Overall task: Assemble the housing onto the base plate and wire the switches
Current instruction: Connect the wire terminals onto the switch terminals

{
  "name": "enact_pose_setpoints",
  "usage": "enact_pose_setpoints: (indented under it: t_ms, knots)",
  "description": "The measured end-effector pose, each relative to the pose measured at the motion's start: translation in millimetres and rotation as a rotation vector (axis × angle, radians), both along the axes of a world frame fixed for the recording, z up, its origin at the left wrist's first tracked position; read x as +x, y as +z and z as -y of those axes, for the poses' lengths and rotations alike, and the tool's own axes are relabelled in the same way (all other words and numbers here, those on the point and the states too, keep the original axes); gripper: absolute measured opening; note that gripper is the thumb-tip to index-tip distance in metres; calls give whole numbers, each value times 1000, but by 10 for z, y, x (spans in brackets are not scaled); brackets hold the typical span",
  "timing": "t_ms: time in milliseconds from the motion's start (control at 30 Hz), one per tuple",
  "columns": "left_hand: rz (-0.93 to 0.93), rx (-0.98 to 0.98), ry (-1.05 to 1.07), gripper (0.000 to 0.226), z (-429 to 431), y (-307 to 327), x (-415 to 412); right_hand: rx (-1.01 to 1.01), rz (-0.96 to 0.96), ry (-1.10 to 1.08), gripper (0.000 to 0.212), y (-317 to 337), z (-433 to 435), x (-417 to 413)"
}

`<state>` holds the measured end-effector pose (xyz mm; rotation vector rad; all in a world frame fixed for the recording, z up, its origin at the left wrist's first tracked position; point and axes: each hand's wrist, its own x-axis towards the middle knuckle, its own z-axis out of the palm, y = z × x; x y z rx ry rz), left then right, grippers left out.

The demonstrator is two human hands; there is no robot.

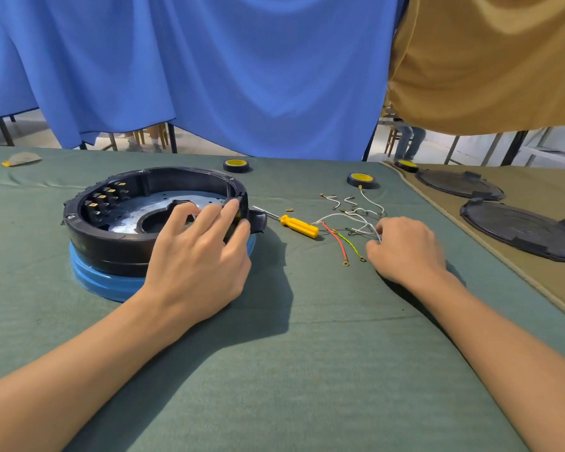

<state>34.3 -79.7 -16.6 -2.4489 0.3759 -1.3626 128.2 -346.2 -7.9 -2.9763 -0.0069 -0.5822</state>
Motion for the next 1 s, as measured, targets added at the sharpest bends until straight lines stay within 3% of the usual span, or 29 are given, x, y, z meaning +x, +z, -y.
enact_pose_setpoints:
  t_ms: [567,667,733,767,867,900,1000]
  knots:
    - [-112,-19,12,19,-9,20,-50,292,-36,49,9,36,114,89]
    - [-115,-23,6,19,-13,19,-55,380,32,86,10,109,113,43]
    - [-112,-27,-1,19,-13,23,-52,547,67,162,9,213,67,-27]
    - [-107,-28,-7,20,-14,24,-50,724,41,229,8,279,23,-87]
    - [-67,-32,-50,21,-8,34,-50,1397,-252,444,6,459,-120,-317]
    - [-46,-41,-76,21,0,43,-53,1531,-371,495,10,489,-161,-378]
    - [25,-97,-188,21,48,79,-77,1655,-620,613,11,496,-287,-516]
